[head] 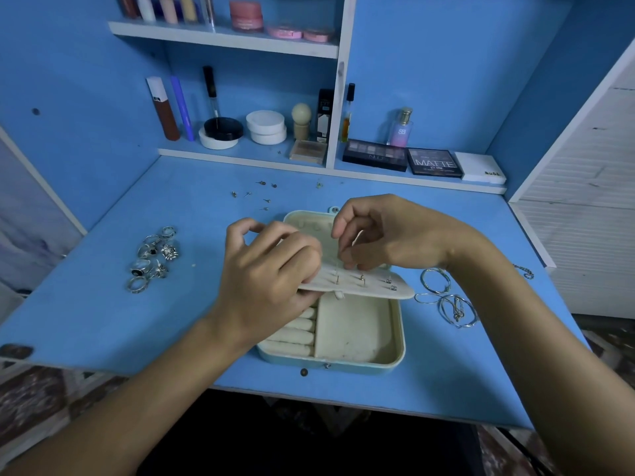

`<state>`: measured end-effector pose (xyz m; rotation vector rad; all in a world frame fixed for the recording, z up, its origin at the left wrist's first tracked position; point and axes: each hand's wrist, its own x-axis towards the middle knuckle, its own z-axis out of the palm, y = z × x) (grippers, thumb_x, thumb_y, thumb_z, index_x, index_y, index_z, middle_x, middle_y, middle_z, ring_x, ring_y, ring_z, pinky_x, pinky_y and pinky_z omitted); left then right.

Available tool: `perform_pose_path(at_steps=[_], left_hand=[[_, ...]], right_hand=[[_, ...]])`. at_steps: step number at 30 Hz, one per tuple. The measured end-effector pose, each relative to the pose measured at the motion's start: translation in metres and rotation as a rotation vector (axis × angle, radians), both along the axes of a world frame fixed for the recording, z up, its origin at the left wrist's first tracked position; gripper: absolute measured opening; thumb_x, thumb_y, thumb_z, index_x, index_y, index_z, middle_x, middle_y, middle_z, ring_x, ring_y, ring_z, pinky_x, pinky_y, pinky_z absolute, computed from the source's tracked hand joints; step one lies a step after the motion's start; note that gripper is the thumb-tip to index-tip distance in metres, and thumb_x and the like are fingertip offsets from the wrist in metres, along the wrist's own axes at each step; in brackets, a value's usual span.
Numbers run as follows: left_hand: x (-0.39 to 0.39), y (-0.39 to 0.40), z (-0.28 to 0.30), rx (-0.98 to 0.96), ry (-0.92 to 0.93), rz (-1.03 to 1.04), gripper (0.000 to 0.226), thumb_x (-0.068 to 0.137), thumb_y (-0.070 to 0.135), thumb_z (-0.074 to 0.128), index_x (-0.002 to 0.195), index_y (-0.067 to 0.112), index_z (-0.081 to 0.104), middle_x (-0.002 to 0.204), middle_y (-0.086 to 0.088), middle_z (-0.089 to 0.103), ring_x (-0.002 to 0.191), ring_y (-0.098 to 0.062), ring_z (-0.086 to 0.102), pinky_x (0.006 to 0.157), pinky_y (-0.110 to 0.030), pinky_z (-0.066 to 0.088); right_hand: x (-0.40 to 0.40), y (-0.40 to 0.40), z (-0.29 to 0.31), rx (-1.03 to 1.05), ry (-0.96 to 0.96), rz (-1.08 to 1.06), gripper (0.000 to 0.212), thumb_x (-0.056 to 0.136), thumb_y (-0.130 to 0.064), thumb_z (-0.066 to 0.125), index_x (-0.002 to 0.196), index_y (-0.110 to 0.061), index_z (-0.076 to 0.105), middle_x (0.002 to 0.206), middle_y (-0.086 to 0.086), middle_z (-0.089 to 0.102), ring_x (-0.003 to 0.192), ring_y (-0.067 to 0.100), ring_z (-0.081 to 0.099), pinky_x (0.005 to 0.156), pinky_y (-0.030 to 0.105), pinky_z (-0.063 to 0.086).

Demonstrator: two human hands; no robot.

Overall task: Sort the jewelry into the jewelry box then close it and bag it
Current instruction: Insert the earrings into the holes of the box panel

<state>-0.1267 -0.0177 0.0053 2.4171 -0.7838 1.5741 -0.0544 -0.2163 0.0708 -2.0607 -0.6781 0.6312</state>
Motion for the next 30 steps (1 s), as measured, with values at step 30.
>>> perform_pose_path(at_steps=[30], left_hand=[[0.0028, 0.0012, -0.0059, -0.002, -0.030, -0.017, 0.029, 0.091, 0.022, 0.056, 0.075, 0.023, 0.032, 0.079, 0.007, 0.069, 0.079, -0.020, 0.065, 0.077, -0.042, 0.038]], right_hand=[[0.0014, 0.0084, 0.0048, -0.148, -0.092, 0.097, 0.023, 0.084, -0.006, 0.074, 0.099, -0.020, 0.064, 0.090, -0.004, 0.075, 0.083, 0.022, 0.069, 0.083, 0.039, 0.057]])
